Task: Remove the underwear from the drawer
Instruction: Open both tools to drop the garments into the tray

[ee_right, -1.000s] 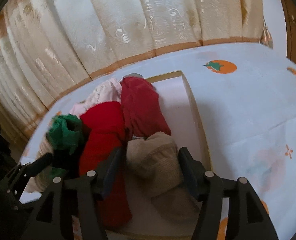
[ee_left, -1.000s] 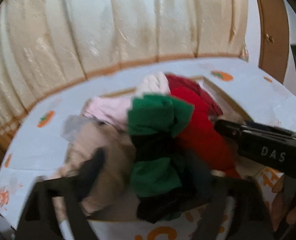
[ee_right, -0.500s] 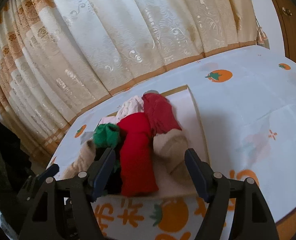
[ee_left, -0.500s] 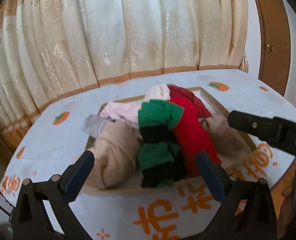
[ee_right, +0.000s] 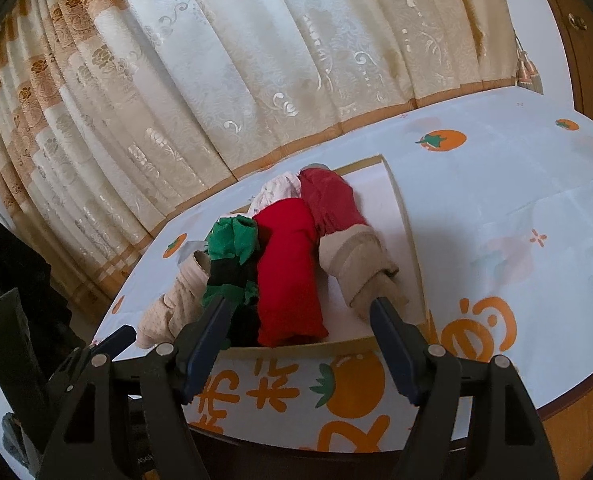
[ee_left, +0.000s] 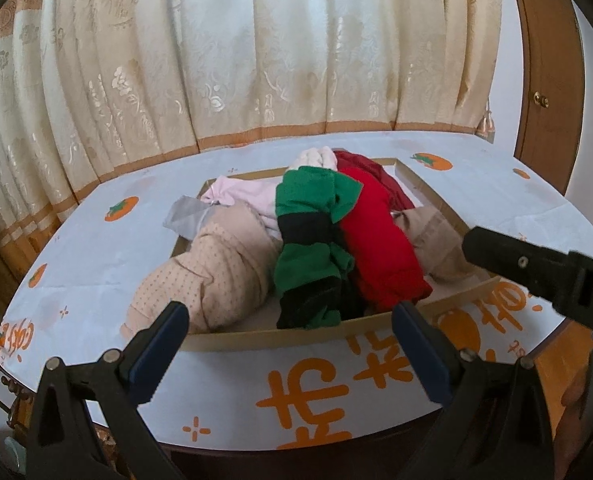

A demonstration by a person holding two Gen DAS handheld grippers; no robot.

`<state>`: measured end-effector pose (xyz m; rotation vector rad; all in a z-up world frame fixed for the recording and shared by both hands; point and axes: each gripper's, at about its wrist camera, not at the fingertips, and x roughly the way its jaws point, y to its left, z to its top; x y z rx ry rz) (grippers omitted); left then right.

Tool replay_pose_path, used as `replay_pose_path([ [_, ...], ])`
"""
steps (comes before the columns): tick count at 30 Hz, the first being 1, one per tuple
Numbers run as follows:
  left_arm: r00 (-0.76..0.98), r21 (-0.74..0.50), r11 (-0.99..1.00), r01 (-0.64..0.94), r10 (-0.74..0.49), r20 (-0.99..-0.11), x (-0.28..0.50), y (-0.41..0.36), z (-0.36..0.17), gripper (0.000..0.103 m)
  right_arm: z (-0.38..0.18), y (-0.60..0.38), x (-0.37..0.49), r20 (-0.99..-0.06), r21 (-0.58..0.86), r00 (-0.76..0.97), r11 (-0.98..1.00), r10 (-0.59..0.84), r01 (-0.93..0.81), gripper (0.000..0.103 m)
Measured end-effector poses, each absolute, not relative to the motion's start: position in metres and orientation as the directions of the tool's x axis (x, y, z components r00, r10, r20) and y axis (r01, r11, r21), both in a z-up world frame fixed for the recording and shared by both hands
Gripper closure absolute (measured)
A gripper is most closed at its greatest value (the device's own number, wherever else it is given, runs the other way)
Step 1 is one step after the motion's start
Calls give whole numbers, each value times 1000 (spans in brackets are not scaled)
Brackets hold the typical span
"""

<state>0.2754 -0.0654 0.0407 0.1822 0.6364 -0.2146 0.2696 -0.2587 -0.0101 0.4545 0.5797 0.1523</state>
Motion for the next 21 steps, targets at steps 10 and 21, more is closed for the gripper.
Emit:
replay_pose_path([
  [10, 794, 88, 967, 241, -144, -590, 277, -63, 40, 0, -6, -255, 265, -474, 423, 846, 906, 244, -24, 29],
  [21, 805, 100, 967, 233, -134, -578, 283, -59, 45, 0, 3, -252, 273, -465, 397, 855, 918, 229, -30, 29],
])
